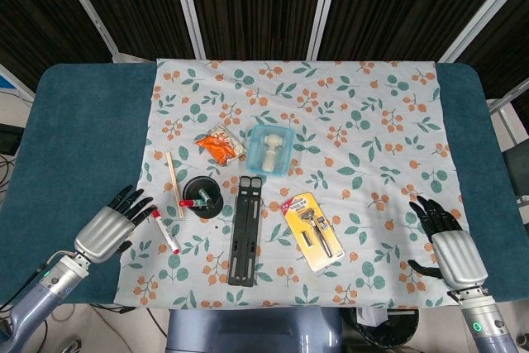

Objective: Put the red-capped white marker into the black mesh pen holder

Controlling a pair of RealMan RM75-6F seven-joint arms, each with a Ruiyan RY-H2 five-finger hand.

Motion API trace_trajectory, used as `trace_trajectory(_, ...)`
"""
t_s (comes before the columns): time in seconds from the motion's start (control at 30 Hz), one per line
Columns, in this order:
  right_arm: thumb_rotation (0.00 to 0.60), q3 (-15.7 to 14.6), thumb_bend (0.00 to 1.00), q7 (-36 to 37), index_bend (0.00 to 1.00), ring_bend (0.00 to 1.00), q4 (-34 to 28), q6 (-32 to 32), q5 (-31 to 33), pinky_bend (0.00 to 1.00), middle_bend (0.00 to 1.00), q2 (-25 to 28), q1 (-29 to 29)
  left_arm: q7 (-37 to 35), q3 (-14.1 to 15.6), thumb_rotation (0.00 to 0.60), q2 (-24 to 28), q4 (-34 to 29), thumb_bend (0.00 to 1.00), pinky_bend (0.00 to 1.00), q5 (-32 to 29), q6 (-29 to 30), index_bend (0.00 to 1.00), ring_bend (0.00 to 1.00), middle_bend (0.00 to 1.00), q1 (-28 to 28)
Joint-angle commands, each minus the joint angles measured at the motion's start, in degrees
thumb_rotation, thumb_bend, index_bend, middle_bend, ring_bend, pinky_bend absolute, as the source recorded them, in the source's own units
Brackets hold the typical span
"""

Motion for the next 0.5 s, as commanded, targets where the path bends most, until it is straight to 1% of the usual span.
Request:
trace_trajectory(0.03,0.6,-0.09,0.16,0.11,0.0,0.0,-0.08,0.13,-0.18,0.18,0.0,0.1,-0.06,0.14,0.26,0.6,0.01,-0.12,0.16,0.0,0.35,0.48,0.17,0.0,0.11,0.02)
trace_trajectory(0.5,0.6,-0.09,0.16,0.62,0.0,0.0,-0.17,0.19,-0.13,0.18,0.0,0.45,-0.12,1.09,0.88,0.6,-0.33,-0.75,0.16,0.0,0.07,0.29,0.18,0.0,0.12,-0.27)
